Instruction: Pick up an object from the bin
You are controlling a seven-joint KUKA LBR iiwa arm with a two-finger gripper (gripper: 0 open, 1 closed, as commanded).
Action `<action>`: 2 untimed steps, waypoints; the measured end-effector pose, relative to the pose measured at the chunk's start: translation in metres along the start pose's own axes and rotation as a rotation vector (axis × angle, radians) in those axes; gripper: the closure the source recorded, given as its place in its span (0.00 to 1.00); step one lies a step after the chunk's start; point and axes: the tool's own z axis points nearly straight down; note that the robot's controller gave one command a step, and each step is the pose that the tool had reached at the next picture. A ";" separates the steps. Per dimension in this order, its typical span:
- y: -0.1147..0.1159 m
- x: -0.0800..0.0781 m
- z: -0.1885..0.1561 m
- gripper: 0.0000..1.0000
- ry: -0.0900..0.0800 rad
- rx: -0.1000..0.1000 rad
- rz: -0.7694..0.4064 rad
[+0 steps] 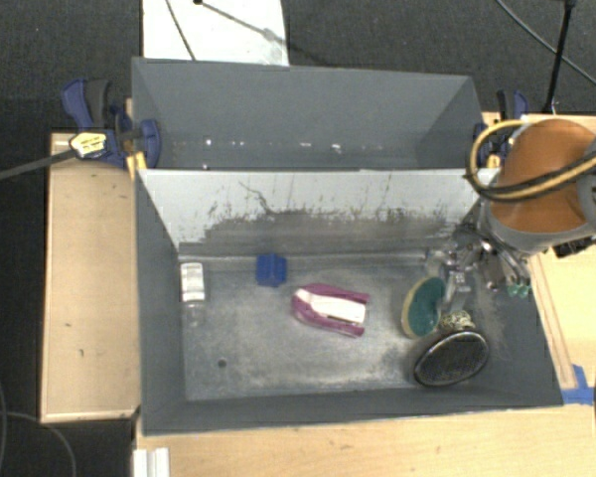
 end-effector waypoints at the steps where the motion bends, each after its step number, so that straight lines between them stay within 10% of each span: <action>1: 0.037 -0.012 -0.006 1.00 0.000 -0.002 -0.145; 2: 0.080 0.029 -0.171 1.00 -0.003 -0.001 -0.130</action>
Offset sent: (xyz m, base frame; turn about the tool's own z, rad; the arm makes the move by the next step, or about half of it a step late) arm 0.0086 0.0367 0.0047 -0.1464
